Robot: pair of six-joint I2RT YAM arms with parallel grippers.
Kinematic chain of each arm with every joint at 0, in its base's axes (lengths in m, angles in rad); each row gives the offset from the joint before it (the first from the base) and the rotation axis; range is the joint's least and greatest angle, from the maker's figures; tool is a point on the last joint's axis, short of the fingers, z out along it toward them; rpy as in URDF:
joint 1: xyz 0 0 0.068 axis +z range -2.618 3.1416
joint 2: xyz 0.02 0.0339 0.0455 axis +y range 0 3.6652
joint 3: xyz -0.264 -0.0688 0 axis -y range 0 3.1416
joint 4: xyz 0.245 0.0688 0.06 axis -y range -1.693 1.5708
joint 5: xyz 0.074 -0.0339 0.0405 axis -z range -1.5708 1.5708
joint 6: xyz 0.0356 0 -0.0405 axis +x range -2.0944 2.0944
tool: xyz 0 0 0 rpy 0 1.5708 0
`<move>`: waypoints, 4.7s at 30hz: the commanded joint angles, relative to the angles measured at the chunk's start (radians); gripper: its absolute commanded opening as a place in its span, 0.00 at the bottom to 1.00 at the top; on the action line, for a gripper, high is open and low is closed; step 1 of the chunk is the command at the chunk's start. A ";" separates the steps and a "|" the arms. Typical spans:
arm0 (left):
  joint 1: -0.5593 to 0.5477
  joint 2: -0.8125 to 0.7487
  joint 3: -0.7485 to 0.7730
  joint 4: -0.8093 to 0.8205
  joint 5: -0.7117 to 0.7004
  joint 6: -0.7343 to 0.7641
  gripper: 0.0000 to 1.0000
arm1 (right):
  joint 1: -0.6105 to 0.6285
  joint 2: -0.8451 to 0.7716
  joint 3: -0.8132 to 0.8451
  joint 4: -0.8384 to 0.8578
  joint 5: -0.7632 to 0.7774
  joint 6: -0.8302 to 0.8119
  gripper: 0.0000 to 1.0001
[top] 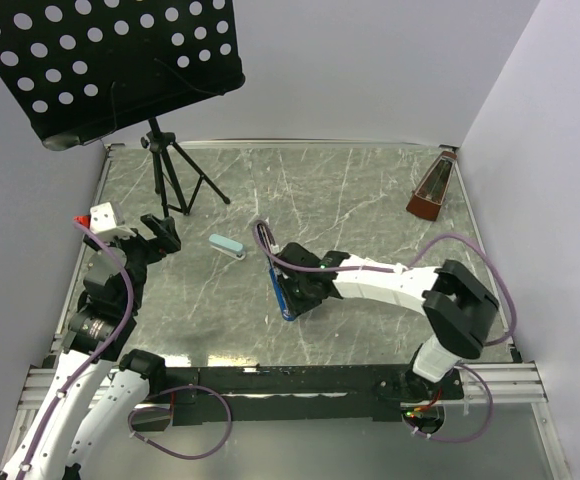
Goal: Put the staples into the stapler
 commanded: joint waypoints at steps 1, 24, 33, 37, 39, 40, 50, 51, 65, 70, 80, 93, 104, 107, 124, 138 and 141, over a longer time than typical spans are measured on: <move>0.005 0.001 0.002 0.016 0.012 -0.009 1.00 | 0.005 0.062 0.071 0.028 -0.003 0.001 0.36; 0.007 -0.014 -0.001 0.015 0.015 -0.006 0.99 | -0.223 0.062 0.134 0.060 0.069 -0.031 0.48; 0.007 -0.019 -0.002 0.016 0.015 -0.005 1.00 | -0.260 0.216 0.226 0.070 0.023 -0.094 0.48; 0.007 -0.017 -0.002 0.018 0.021 -0.003 0.99 | -0.259 0.254 0.234 0.071 -0.034 -0.116 0.48; 0.007 -0.019 -0.002 0.018 0.023 -0.003 1.00 | -0.259 0.259 0.235 0.060 -0.055 -0.129 0.48; 0.007 -0.017 -0.002 0.018 0.023 -0.003 0.99 | -0.257 0.257 0.232 0.048 -0.064 -0.136 0.48; 0.007 -0.017 -0.002 0.018 0.030 -0.003 0.99 | -0.214 0.145 0.126 -0.003 -0.098 -0.179 0.47; 0.005 -0.017 -0.002 0.018 0.032 -0.003 0.99 | -0.213 0.132 0.116 -0.003 -0.095 -0.183 0.47; 0.007 -0.011 -0.004 0.018 0.032 -0.002 0.99 | -0.239 -0.088 0.039 -0.068 -0.006 -0.212 0.56; 0.007 -0.012 -0.004 0.019 0.038 -0.002 1.00 | -0.243 -0.102 -0.085 0.007 -0.066 -0.192 0.66; 0.007 -0.012 -0.004 0.018 0.029 -0.002 0.99 | -0.242 0.005 -0.099 0.116 -0.138 -0.186 0.69; 0.007 -0.011 -0.004 0.018 0.027 -0.002 0.99 | -0.231 0.022 -0.062 0.159 -0.233 -0.186 0.65; 0.007 -0.012 -0.004 0.016 0.029 -0.002 0.99 | -0.228 -0.031 -0.050 0.143 -0.207 -0.185 0.63; 0.007 -0.014 -0.004 0.016 0.027 -0.002 0.99 | -0.225 -0.077 -0.042 0.108 -0.158 -0.198 0.62; 0.007 -0.019 -0.004 0.018 0.033 -0.003 1.00 | -0.176 0.098 0.160 -0.086 0.091 -0.251 0.45; 0.007 -0.028 -0.004 0.018 0.032 -0.002 0.99 | -0.127 0.207 0.206 -0.127 0.206 -0.225 0.40; 0.007 -0.028 -0.004 0.016 0.033 -0.002 0.99 | -0.120 0.210 0.205 -0.124 0.206 -0.228 0.39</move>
